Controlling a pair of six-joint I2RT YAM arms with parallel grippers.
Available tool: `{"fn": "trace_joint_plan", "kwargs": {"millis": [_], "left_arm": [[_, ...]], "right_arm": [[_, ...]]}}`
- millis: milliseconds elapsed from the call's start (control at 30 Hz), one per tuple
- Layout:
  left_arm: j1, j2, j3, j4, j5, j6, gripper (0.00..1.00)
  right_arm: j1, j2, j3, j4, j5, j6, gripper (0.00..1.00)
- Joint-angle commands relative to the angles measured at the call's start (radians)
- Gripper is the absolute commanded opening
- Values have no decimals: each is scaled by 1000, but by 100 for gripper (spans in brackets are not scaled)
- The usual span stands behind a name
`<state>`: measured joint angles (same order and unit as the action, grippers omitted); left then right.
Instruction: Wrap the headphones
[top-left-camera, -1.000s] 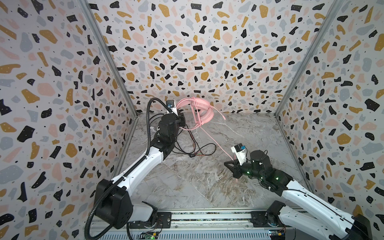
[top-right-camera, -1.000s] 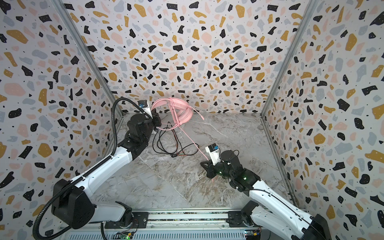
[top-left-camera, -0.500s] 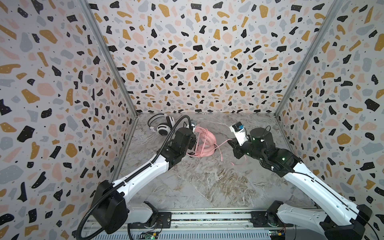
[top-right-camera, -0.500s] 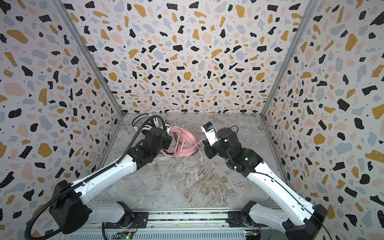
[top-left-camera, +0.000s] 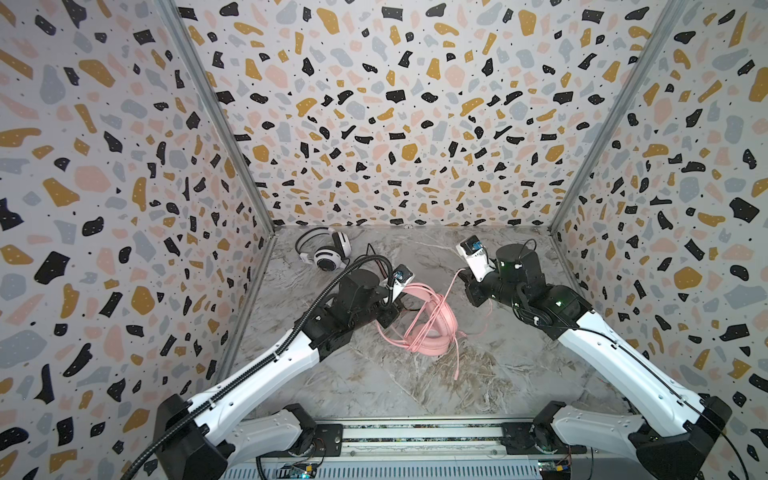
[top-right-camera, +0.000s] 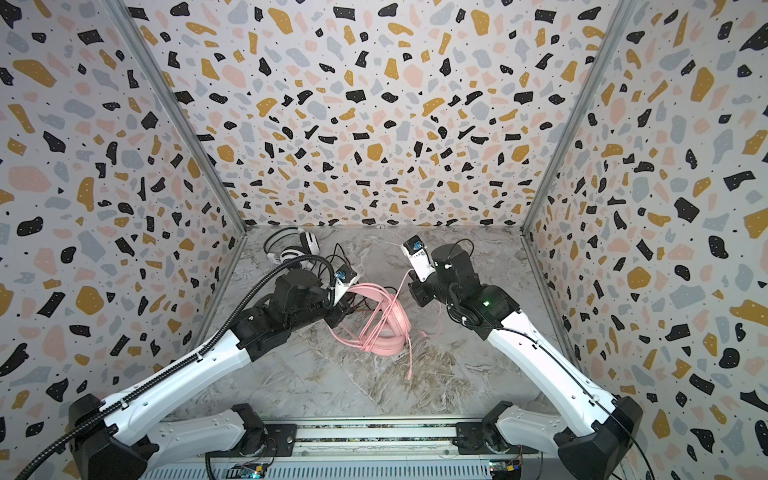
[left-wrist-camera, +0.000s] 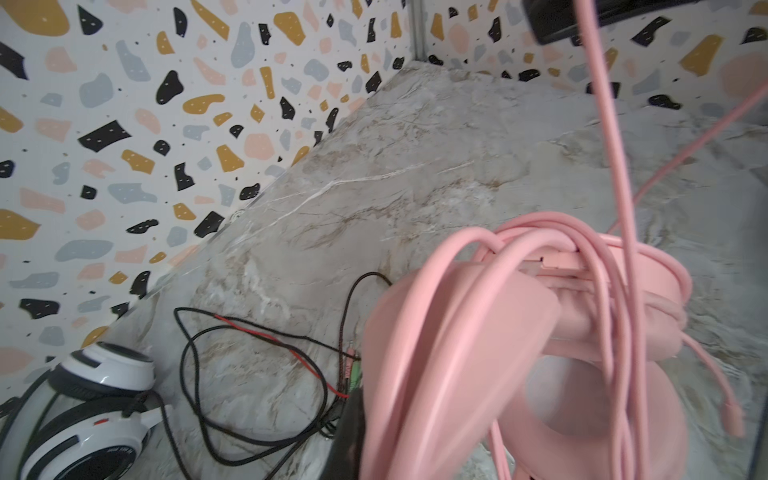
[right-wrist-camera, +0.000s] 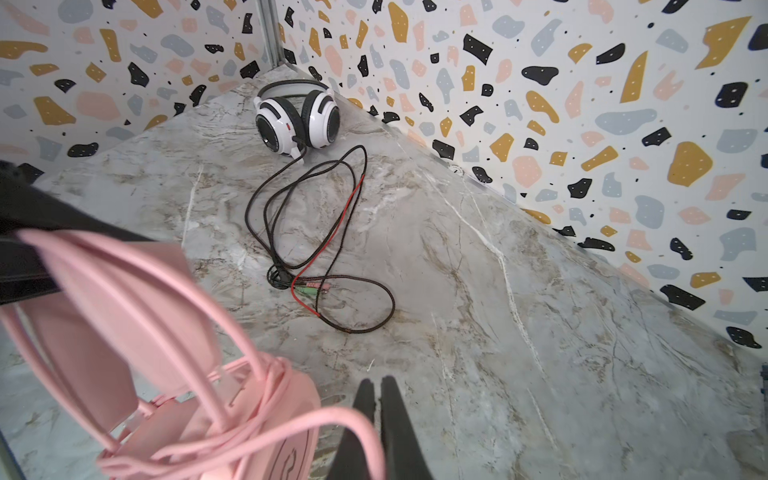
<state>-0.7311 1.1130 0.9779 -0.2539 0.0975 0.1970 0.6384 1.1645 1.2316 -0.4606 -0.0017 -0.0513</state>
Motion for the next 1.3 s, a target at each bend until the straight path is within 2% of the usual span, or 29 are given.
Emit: {"fn": "trace_joint_plan", "kwargs": {"millis": [0, 100, 233, 833, 1133, 1267], "left_arm": [[-2, -34, 2, 32, 294, -21, 0], [-1, -41, 0, 71, 357, -55, 0], [14, -41, 11, 93, 372, -69, 0], [67, -76, 35, 275, 568, -221, 0], [71, -85, 40, 463, 645, -374, 0], [71, -75, 38, 620, 688, -479, 0]], "right_arm": [[-56, -12, 40, 113, -40, 2, 8], [-96, -12, 12, 151, -115, 24, 8], [-142, -12, -53, 223, -194, 43, 10], [-195, 28, -185, 376, -324, 99, 11], [-226, 48, -308, 544, -531, 175, 14], [-244, 85, -369, 660, -603, 233, 17]]}}
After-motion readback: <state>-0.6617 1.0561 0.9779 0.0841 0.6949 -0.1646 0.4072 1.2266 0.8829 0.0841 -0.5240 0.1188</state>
